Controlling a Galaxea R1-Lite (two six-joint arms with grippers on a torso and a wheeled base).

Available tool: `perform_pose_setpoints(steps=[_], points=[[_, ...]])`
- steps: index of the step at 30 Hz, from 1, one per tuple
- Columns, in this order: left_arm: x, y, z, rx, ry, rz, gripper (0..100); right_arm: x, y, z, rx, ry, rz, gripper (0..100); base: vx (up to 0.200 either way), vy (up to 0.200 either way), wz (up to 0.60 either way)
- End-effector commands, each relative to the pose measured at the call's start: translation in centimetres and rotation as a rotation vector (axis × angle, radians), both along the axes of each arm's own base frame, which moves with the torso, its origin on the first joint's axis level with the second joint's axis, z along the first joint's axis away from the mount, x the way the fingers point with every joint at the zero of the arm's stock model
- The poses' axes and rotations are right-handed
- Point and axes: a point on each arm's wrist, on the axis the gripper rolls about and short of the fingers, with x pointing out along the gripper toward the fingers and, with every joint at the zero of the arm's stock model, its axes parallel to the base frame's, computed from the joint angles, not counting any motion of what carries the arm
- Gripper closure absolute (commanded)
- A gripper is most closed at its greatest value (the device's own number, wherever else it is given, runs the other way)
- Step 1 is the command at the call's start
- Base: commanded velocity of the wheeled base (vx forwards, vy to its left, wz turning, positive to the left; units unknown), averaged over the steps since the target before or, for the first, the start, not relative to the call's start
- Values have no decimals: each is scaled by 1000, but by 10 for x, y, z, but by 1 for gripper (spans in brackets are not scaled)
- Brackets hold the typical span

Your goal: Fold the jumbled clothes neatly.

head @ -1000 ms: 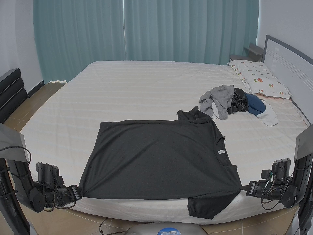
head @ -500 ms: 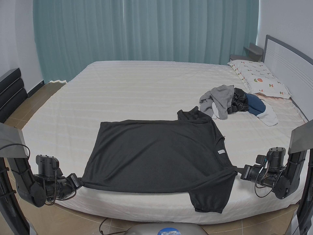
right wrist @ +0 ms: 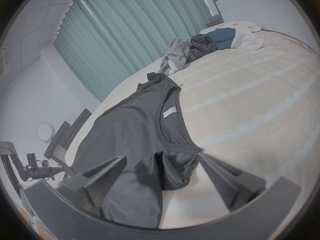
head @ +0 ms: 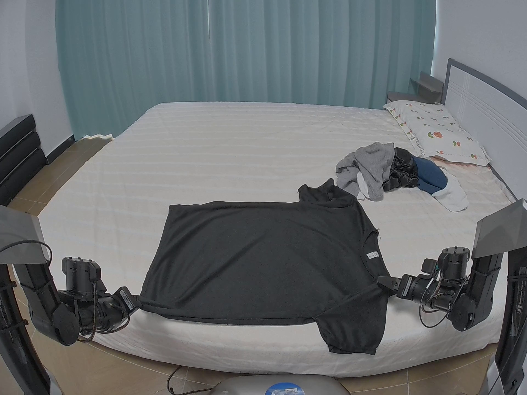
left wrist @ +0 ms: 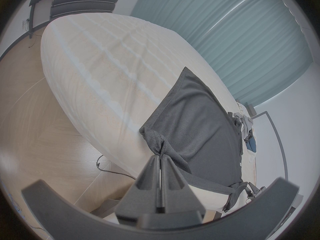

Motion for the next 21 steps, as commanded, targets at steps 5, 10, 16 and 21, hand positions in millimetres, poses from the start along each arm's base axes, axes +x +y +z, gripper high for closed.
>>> perform_pose_setpoints(steps=[5, 10, 16, 21], points=[[0, 0, -1, -1, 4, -1, 100, -35, -11, 11, 71, 69, 73, 0, 0, 0, 0], [-1, 0, -1, -1, 6, -1, 100, -49, -9, 2, 60, 124, 152, 0, 0, 0, 0], [-1, 0, -1, -2, 7, -2, 100, -49, 5, -10, 41, 157, 215, 0, 0, 0, 0], [-1, 0, -1, -2, 7, -2, 100, -47, 17, -16, 36, 148, 257, 0, 0, 0, 0]])
